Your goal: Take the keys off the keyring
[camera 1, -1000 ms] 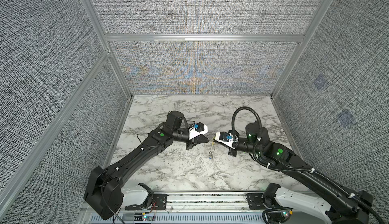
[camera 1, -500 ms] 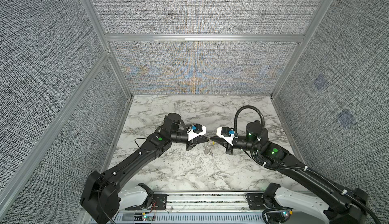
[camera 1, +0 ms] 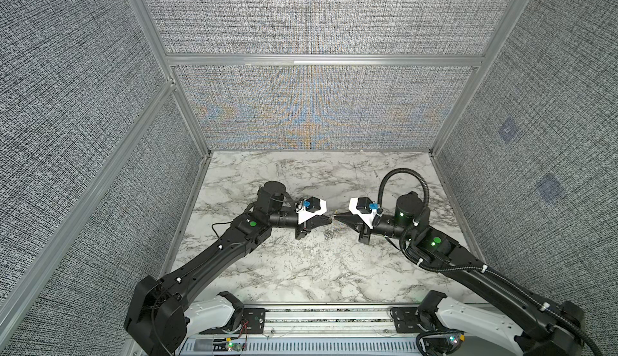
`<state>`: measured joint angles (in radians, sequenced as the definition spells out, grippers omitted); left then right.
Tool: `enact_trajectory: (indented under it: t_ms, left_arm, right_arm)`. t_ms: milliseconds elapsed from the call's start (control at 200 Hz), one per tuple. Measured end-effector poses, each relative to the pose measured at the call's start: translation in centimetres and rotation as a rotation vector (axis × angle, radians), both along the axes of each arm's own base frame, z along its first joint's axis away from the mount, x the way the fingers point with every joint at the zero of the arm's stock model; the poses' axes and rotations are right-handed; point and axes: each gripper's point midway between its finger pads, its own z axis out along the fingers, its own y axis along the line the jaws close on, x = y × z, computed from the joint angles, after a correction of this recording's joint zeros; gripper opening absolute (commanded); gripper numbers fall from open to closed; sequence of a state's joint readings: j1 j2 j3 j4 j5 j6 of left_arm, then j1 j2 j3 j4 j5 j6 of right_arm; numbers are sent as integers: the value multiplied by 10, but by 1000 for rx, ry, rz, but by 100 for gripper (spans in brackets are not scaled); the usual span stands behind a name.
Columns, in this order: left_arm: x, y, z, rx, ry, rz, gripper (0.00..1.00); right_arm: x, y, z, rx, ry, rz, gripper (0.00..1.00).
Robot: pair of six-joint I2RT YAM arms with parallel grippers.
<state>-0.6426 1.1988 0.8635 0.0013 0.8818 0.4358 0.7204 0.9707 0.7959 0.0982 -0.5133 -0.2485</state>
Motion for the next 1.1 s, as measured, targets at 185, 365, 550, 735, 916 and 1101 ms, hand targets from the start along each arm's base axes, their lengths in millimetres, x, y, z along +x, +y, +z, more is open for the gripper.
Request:
enact_trajectory:
  t_ms: [185, 365, 550, 735, 916, 1101]
  left_arm:
    - [1, 1, 3, -3, -7, 24, 33]
    - [5, 15, 21, -27, -85, 113, 37]
    - [9, 29, 37, -80, -130, 183, 31]
    - [5, 24, 49, -133, -108, 145, 28]
    - [1, 16, 56, -164, -69, 78, 24]
    - [-2, 14, 54, -168, -32, 48, 23]
  right_arm:
    - [2, 0, 6, 32, -1, 0, 0]
    - [5, -1, 11, 48, -13, -4, 0]
    - [8, -1, 8, 45, -2, 1, 0]
    - [7, 0, 7, 45, 6, 14, 0]
    - [5, 1, 7, 48, 11, 29, 0]
    - [3, 1, 9, 52, 8, 37, 0]
